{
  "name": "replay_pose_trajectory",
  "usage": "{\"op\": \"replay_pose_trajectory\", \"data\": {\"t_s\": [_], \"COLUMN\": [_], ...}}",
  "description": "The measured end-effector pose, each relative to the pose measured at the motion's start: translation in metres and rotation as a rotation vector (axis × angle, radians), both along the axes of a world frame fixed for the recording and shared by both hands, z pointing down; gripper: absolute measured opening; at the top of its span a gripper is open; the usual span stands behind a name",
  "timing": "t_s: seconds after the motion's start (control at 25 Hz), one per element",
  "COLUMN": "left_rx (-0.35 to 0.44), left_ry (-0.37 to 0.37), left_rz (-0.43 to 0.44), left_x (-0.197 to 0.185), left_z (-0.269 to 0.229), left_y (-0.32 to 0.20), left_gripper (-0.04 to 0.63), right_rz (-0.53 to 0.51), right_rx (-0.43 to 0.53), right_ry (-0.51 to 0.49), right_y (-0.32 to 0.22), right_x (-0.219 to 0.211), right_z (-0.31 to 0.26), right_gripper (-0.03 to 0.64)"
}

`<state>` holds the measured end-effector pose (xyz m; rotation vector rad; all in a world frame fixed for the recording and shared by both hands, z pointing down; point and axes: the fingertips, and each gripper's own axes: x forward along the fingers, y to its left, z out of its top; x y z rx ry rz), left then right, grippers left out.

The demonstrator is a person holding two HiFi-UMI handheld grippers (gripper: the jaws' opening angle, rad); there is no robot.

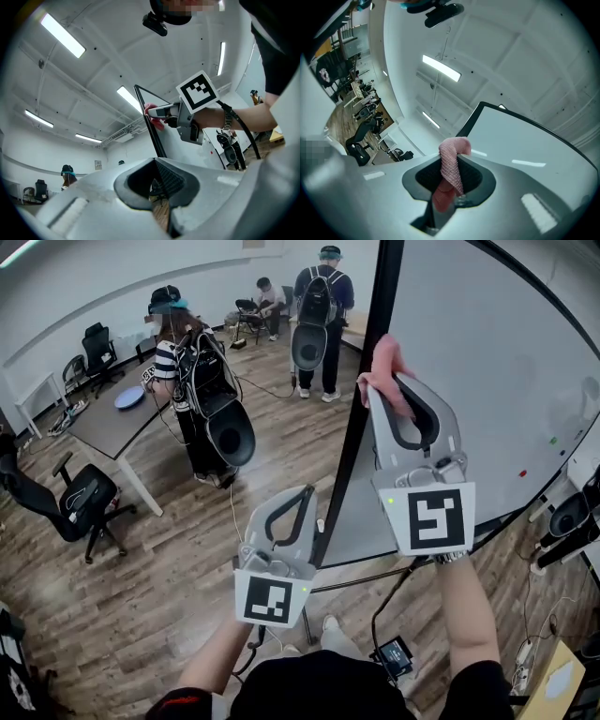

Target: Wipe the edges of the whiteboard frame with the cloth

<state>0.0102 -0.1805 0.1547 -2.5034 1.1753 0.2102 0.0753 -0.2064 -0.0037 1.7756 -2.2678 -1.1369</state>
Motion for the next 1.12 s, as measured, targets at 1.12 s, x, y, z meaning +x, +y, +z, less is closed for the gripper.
{"op": "replay_pose_trajectory", "data": {"t_s": [1.12], "left_rx": [-0.017], "left_ry": [-0.021], "left_rz": [0.030], "left_x": [0.010], "left_z": [0.026], "left_y": [-0.002], "left_gripper": [0.000], "right_rz": [-0.007], "right_rx": [-0.013], "right_ry": [-0.029], "right_y": [-0.001], "right_x": [0.003], "right_z": [0.047], "right_gripper": [0.063]}}
